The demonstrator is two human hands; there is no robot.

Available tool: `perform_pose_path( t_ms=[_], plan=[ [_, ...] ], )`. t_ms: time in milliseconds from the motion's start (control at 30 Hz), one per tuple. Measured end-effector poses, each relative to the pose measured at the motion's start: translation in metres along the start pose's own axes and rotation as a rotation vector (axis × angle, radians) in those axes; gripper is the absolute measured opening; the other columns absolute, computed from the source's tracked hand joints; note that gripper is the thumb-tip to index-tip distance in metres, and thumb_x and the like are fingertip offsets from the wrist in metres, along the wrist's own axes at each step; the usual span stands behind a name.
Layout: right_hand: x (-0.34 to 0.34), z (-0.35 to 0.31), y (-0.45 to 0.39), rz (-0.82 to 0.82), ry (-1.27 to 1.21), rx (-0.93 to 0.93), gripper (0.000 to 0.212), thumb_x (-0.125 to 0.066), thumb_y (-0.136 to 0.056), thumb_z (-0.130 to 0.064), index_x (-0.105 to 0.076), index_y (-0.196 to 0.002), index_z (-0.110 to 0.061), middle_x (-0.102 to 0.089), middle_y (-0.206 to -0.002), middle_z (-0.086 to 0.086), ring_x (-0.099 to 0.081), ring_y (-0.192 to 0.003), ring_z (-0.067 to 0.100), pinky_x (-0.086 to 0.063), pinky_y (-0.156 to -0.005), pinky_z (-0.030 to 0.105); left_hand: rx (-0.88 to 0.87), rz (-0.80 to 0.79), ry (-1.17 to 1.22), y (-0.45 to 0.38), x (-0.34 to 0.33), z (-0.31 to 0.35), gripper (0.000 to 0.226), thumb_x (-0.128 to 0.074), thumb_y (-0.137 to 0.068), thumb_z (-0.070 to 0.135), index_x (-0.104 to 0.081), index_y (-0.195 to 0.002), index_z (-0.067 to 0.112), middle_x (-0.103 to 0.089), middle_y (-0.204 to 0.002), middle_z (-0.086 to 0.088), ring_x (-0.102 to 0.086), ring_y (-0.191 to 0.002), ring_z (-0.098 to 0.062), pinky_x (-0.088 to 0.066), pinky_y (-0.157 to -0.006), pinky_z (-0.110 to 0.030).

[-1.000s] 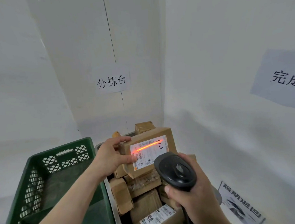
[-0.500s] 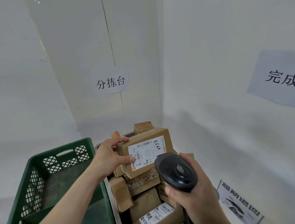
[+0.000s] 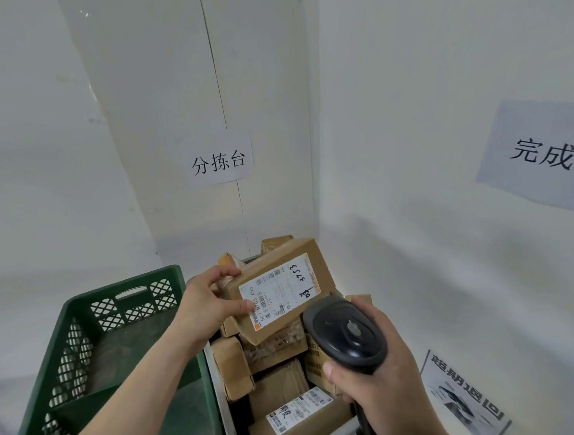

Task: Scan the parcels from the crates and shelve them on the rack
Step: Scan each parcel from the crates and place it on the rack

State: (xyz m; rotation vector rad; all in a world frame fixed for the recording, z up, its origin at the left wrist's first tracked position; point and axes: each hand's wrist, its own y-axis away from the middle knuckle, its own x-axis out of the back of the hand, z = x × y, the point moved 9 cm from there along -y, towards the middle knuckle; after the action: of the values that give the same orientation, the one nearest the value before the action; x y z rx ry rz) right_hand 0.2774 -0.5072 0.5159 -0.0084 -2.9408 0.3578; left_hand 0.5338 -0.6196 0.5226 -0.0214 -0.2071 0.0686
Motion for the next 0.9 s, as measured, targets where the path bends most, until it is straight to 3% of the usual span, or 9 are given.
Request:
perform_pose_path(
  t_ms=[133, 233, 367, 500, 600, 667, 733, 833, 900],
  plan=[
    [0.003, 0.001, 0.007, 0.015, -0.026, -0.014, 0.085, -0.085, -0.059, -0.023, -0.051, -0.133, -0.045, -0.064, -0.120, -0.025, -0.070, -0.099, 0.022, -0.057, -0.093, 0.057, 0.055, 0.046, 0.189, 0.009, 0.000, -0.009, 0.045, -0.070, -0.071, -0.026, -0.056, -0.104, 0.001, -0.059, -0.119, -0.023, -0.073, -0.092, -0.038, -0.063, -0.077, -0.048],
    [0.003, 0.001, 0.013, 0.003, -0.053, -0.034, 0.087, -0.085, -0.058, -0.024, -0.051, -0.134, -0.045, -0.065, -0.119, -0.025, -0.070, -0.099, 0.020, -0.058, -0.091, 0.056, 0.106, 0.068, 0.292, 0.019, -0.003, -0.014, 0.042, -0.064, -0.075, -0.026, -0.048, -0.099, 0.005, -0.060, -0.119, -0.026, -0.072, -0.095, -0.038, -0.064, -0.076, -0.043],
    [0.000, -0.003, 0.021, 0.001, -0.073, -0.053, 0.089, -0.086, -0.056, -0.026, -0.051, -0.135, -0.044, -0.064, -0.120, -0.027, -0.070, -0.102, 0.021, -0.057, -0.092, 0.058, 0.127, 0.127, 0.469, 0.033, -0.011, -0.020, 0.048, -0.066, -0.078, -0.023, -0.041, -0.104, 0.008, -0.066, -0.117, -0.026, -0.070, -0.103, -0.041, -0.060, -0.085, -0.046],
    [-0.005, -0.012, 0.032, 0.008, -0.101, -0.074, 0.088, -0.085, -0.057, -0.026, -0.050, -0.136, -0.042, -0.064, -0.121, -0.026, -0.070, -0.105, 0.023, -0.054, -0.096, 0.062, 0.105, 0.146, 0.598, 0.043, -0.018, -0.026, 0.049, -0.068, -0.075, -0.022, -0.043, -0.101, 0.010, -0.068, -0.117, -0.025, -0.072, -0.102, -0.038, -0.063, -0.082, -0.042],
    [-0.009, -0.021, 0.042, 0.030, -0.111, -0.087, 0.085, -0.086, -0.056, -0.025, -0.053, -0.132, -0.043, -0.066, -0.121, -0.021, -0.070, -0.105, 0.025, -0.052, -0.098, 0.063, 0.087, 0.138, 0.608, 0.049, -0.021, -0.027, 0.044, -0.068, -0.077, -0.020, -0.045, -0.101, 0.008, -0.069, -0.112, -0.021, -0.075, -0.095, -0.032, -0.063, -0.081, -0.041],
    [-0.014, -0.026, 0.049, 0.056, -0.097, -0.089, 0.085, -0.086, -0.053, -0.030, -0.054, -0.130, -0.043, -0.068, -0.120, -0.013, -0.070, -0.103, 0.026, -0.052, -0.097, 0.065, 0.079, 0.124, 0.586, 0.052, -0.021, -0.029, 0.044, -0.071, -0.076, -0.018, -0.046, -0.100, 0.009, -0.069, -0.114, -0.021, -0.073, -0.099, -0.034, -0.058, -0.091, -0.048],
    [-0.019, -0.032, 0.060, 0.082, -0.067, -0.087, 0.082, -0.086, -0.054, -0.027, -0.055, -0.127, -0.046, -0.070, -0.118, -0.007, -0.072, -0.098, 0.024, -0.056, -0.092, 0.058, 0.071, 0.103, 0.565, 0.056, -0.019, -0.029, 0.044, -0.074, -0.074, -0.016, -0.046, -0.097, 0.010, -0.068, -0.116, -0.022, -0.071, -0.103, -0.037, -0.055, -0.095, -0.051],
    [-0.033, -0.040, 0.079, 0.103, -0.091, -0.112, 0.085, -0.086, -0.056, -0.021, -0.054, -0.132, -0.041, -0.071, -0.114, 0.004, -0.073, -0.080, 0.025, -0.061, -0.070, 0.040, 0.059, 0.058, 0.586, 0.066, -0.015, -0.026, 0.042, -0.073, -0.076, -0.016, -0.045, -0.092, 0.011, -0.069, -0.113, -0.020, -0.072, -0.103, -0.036, -0.056, -0.089, -0.047],
    [-0.041, -0.045, 0.093, 0.139, -0.074, -0.109, 0.086, -0.088, -0.054, -0.029, -0.054, -0.131, -0.042, -0.072, -0.111, 0.003, -0.073, -0.088, 0.026, -0.062, -0.079, 0.045, 0.047, 0.026, 0.596, 0.073, -0.012, -0.024, 0.040, -0.071, -0.078, -0.016, -0.045, -0.092, 0.010, -0.070, -0.109, -0.017, -0.073, -0.100, -0.034, -0.057, -0.082, -0.041]
  ],
)
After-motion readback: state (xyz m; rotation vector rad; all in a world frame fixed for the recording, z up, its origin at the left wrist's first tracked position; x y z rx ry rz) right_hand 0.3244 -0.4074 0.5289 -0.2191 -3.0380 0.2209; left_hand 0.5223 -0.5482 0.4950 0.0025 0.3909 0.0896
